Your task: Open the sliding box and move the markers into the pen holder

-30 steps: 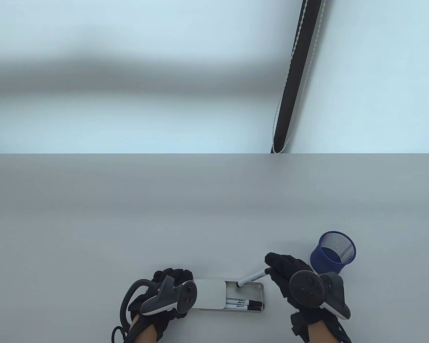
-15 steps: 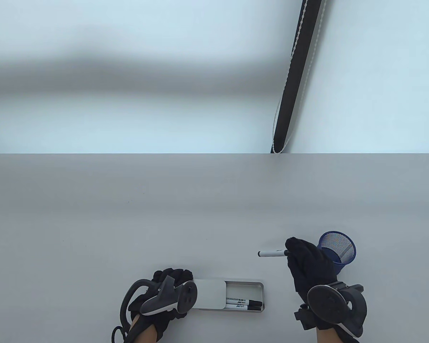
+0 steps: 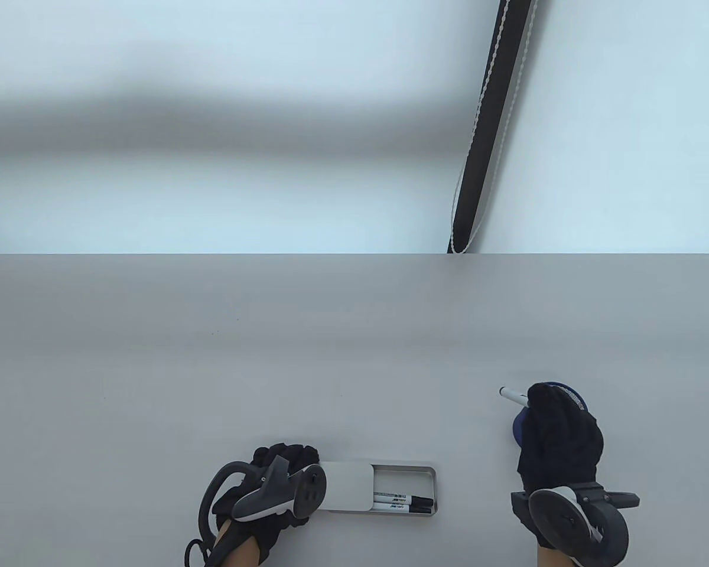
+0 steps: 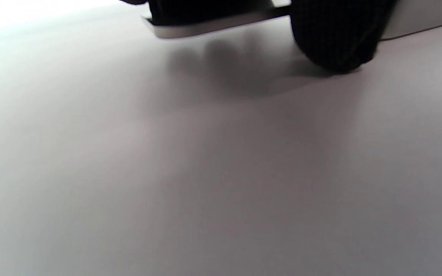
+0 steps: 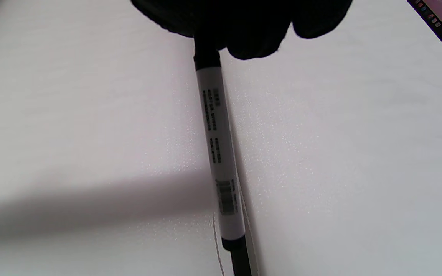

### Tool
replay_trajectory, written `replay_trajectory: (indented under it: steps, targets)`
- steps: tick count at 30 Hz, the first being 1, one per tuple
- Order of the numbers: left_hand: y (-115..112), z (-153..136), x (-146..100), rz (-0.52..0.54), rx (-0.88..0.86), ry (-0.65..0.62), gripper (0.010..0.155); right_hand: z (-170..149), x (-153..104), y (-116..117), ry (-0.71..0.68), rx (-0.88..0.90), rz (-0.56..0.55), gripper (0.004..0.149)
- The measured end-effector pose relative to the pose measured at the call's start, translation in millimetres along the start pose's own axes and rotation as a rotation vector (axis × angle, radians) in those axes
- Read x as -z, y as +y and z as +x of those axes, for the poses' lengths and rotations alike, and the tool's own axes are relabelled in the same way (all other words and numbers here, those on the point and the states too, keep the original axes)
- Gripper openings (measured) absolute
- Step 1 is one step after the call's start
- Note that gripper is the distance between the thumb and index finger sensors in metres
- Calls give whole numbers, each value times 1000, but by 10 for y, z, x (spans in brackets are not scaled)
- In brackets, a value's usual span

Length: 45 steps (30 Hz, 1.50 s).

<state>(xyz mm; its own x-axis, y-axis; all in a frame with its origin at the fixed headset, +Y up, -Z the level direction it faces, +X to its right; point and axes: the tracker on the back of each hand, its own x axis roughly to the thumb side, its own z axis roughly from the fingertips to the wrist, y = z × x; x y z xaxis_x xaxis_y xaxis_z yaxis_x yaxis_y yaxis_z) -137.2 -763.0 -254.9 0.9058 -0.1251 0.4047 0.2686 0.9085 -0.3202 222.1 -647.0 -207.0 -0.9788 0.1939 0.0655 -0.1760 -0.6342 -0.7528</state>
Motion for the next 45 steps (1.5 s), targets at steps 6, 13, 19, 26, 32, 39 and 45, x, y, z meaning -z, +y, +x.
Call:
replay_trajectory:
  steps: [6, 13, 19, 26, 32, 39, 45]
  targets:
    - [0, 0, 0, 0, 0, 0, 77, -88, -18, 47, 44, -86, 13, 38]
    - [1, 1, -1, -1, -1, 0, 77, -223, -63, 208, 118, -105, 85, 37]
    - [0, 5, 0, 1, 1, 0, 77, -279, -138, 365, 155, -121, 168, 38]
    - [0, 6, 1, 1, 0, 0, 77, -367, -240, 557, 208, -154, 268, 37]
    - [0, 7, 3, 2, 0, -1, 77, -402, -305, 655, 229, -180, 325, 37]
    - [0, 7, 3, 2, 0, -1, 77, -391, -344, 733, 224, -196, 370, 38]
    - [0, 7, 3, 2, 0, -1, 77, -332, -350, 769, 212, -175, 418, 41]
